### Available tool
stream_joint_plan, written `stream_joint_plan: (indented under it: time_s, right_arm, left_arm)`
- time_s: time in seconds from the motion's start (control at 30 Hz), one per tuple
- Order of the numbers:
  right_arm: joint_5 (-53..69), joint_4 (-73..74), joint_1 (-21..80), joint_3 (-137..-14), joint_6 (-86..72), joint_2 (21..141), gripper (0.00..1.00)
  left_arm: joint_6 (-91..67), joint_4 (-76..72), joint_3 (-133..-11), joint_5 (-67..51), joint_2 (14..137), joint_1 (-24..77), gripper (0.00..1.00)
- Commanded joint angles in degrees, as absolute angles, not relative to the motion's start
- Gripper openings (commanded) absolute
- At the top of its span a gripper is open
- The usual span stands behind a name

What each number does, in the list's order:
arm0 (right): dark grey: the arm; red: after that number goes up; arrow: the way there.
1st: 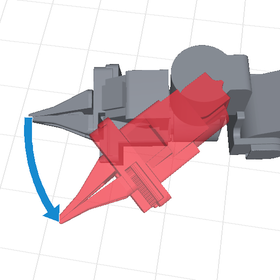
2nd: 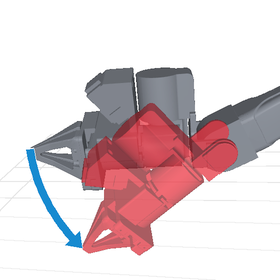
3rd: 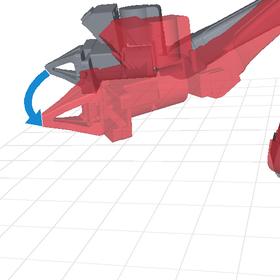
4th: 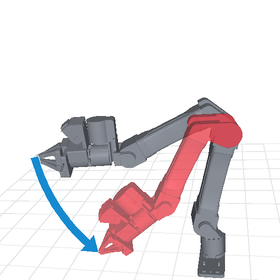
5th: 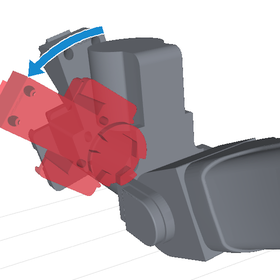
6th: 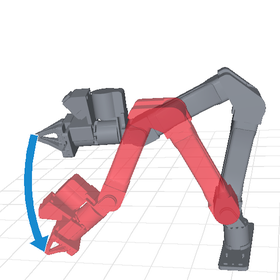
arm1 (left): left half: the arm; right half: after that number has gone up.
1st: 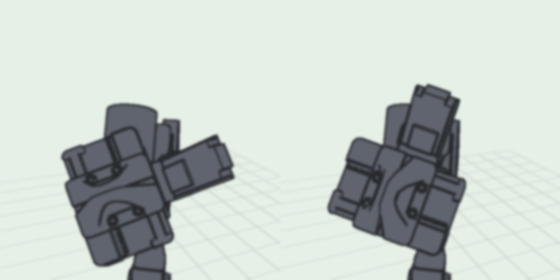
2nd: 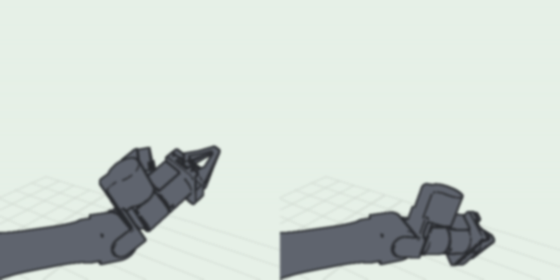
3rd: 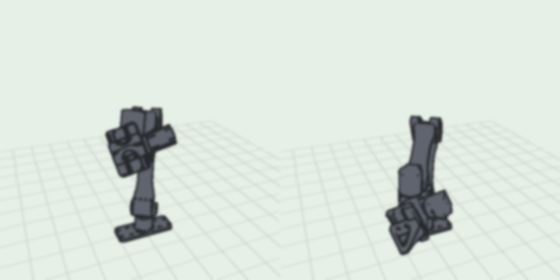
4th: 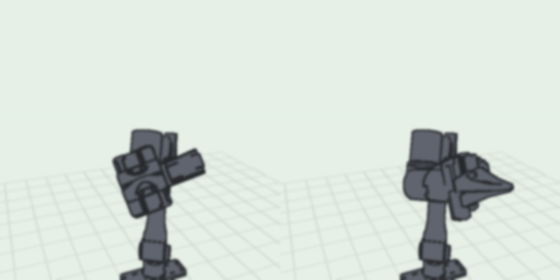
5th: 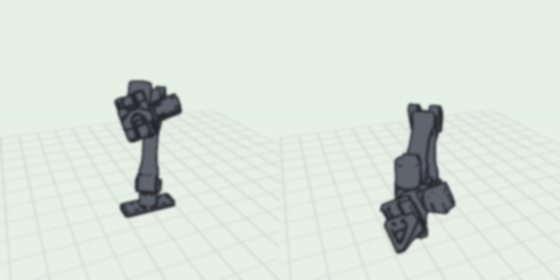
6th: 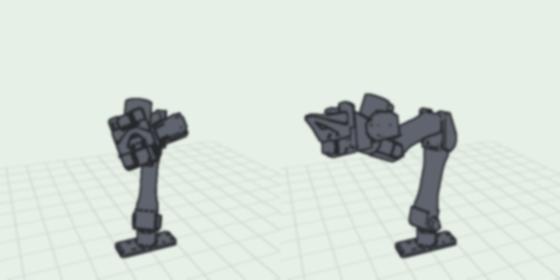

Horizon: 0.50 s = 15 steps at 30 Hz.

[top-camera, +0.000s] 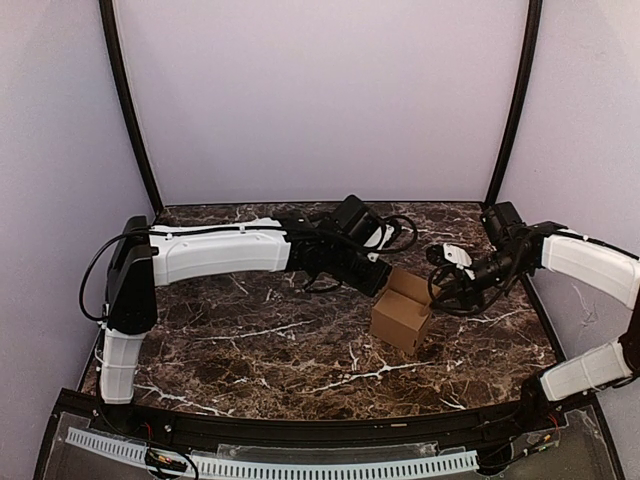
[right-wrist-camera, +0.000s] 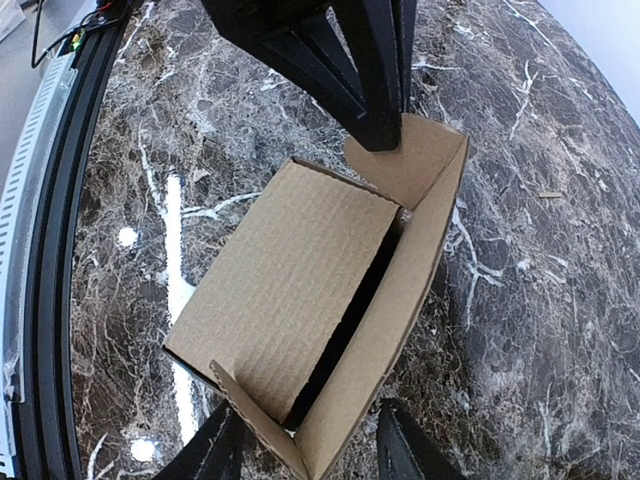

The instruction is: Fold the paper box

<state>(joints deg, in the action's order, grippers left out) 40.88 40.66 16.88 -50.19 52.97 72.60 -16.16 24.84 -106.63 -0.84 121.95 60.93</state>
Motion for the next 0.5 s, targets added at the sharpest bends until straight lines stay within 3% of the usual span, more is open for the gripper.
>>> stream_joint_plan:
  time_s: [0.0,0.47]
  right_arm:
    - [41.9,42.7,17.3,-50.1,55.1,71.5,0.46]
    - [42.5,51.9,17.4,-54.5,60.6,73.6,0.52]
  left_arm:
    - [-16.1,26.6,-104.1,-1.0,122.9,62.3,0.01]
    - [-14.4,27.8,-103.0,0.6,121.6,62.5,0.01]
